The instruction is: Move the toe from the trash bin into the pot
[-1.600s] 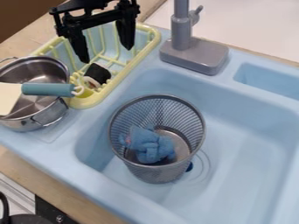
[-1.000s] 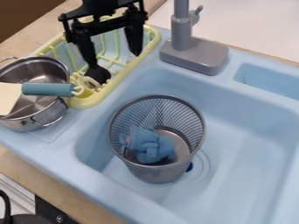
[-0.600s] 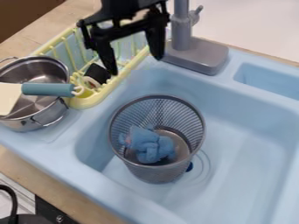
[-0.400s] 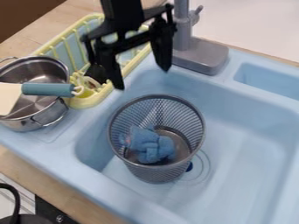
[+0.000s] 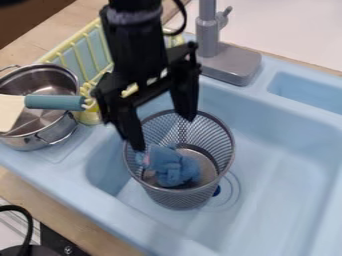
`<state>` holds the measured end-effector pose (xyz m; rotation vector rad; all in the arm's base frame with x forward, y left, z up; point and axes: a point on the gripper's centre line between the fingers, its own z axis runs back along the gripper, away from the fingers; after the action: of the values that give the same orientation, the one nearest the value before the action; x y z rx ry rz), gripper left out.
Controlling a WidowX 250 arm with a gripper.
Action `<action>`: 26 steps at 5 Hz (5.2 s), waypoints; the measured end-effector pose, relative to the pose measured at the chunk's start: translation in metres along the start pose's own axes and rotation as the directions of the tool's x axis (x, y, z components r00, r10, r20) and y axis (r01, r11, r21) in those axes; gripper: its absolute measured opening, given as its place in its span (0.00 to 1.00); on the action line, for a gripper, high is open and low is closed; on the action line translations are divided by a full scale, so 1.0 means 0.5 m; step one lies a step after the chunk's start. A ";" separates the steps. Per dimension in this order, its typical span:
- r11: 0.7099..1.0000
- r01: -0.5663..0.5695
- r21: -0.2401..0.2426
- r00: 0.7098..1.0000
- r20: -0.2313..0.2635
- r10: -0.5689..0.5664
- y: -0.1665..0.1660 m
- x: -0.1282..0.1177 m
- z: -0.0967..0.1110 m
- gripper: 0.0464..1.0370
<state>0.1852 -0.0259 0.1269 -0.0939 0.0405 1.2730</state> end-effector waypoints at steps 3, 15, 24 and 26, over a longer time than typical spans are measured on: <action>0.905 -0.395 -0.158 0.906 0.099 0.413 -0.002 -0.022 -0.020 0.96; 0.842 -0.536 -0.057 0.833 0.127 0.538 -0.039 -0.009 -0.025 0.07; 0.822 -0.556 -0.121 0.807 0.158 0.569 0.077 0.211 0.152 0.07; 0.796 -0.589 -0.139 0.776 0.178 0.605 0.101 0.233 0.126 0.07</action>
<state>0.1695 0.1056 0.1775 -0.0047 -0.1807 1.9244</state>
